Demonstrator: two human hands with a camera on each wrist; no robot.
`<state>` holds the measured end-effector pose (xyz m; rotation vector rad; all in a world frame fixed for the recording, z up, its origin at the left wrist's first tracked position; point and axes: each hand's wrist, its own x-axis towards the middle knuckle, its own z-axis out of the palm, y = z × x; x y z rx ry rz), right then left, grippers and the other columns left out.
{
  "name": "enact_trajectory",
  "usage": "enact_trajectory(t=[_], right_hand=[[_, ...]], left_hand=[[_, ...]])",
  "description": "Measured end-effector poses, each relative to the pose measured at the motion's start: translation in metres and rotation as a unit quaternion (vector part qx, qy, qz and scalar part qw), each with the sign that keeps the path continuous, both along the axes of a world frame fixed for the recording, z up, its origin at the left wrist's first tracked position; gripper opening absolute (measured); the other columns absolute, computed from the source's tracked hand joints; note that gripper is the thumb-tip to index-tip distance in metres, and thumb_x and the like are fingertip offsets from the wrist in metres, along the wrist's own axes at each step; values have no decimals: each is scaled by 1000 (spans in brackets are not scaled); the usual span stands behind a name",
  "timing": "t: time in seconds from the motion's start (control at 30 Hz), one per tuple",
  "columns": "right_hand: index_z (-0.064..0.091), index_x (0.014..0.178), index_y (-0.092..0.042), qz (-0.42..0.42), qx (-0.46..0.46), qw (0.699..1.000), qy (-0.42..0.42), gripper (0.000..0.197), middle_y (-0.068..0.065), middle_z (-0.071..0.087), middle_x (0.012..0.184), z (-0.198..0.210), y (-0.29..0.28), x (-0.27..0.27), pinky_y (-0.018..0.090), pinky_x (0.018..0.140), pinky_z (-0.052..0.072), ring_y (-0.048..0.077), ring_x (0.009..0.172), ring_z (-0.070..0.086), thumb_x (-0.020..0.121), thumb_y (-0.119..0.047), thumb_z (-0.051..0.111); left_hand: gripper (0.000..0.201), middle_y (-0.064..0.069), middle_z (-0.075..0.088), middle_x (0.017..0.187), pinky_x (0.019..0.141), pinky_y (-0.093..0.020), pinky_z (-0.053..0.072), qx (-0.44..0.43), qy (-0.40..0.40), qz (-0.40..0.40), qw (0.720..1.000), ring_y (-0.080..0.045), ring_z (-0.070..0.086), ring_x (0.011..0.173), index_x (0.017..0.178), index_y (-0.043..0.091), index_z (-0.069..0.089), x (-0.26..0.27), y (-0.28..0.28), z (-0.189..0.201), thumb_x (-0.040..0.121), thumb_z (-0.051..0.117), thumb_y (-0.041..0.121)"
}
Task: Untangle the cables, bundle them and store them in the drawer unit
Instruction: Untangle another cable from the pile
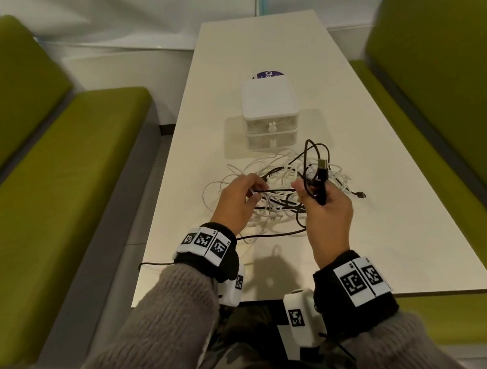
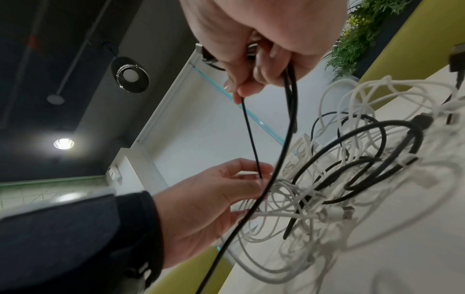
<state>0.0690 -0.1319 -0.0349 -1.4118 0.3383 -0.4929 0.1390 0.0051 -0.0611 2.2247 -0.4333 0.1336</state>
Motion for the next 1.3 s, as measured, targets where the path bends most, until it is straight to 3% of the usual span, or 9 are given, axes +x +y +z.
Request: enact_trajectory(t=[0.37,0.5,0.57,0.7,0.83,0.97,1.07,1.13,1.3], right_hand=[[66,89,-6,-3,43,997,-71,5,3,63,81,16,-11,-18,11,71,47,-4,70,60,86,-2,65],[66,85,-26,-17,17,1000,6,7,-10,57,72,-1,-28,-8,26,67,37,4,64,46,90,-29,63],[66,92,-20,-7,-31,998,50,16,-10,56,75,-7,-32,-1,30,74,36,7,68,47,94,-32,56],[62,94,-18,52,-176,978,103,14,1,67,84,-5,-22,11,10,63,37,-5,75,60,97,-13,49],[67,88,-17,137,-211,953,169,16,2,65,86,-6,-5,27,28,73,44,21,85,62,95,-20,53],[69,73,-3,229,-143,940,206,51,-11,42,45,5,-2,28,22,49,31,5,41,40,81,-54,66],[56,54,-13,289,-178,916,212,36,-12,41,40,4,-3,29,17,43,27,2,36,36,79,-29,75],[62,61,-10,285,-212,911,210,23,-9,44,45,1,-4,30,20,47,28,5,40,37,81,-18,71],[64,64,-12,219,-137,953,157,24,-1,46,54,0,-8,22,26,57,32,13,54,41,87,-6,57]], left_hand=[[17,3,61,93,75,-1,37,-27,44,1,999,-11,56,86,96,9,64,9,3,-10,86,56,-3],[7,1,66,91,72,-2,38,-67,88,3,994,-12,60,87,92,8,61,7,11,-9,88,58,4],[4,0,67,89,74,-5,40,-90,100,10,991,-12,61,88,89,10,61,5,13,-9,87,60,7],[5,1,64,87,81,-15,44,-123,121,5,985,-14,60,87,87,17,59,1,10,-10,89,60,12],[5,-2,64,91,86,-28,47,-95,122,-6,988,-20,61,91,87,17,59,-2,7,-7,88,61,13],[10,2,62,95,89,-30,49,-78,143,10,987,-18,61,95,92,15,60,-4,5,-5,87,61,6],[18,-4,64,101,86,-27,48,-63,142,0,988,-20,60,97,98,8,62,-4,8,-6,83,58,-1],[15,-4,65,100,80,-25,48,-57,130,-11,990,-19,60,89,96,10,62,-3,11,-5,82,65,7],[21,-1,59,105,74,-17,35,22,120,-19,992,-12,53,89,109,13,62,-1,10,5,88,61,13]])
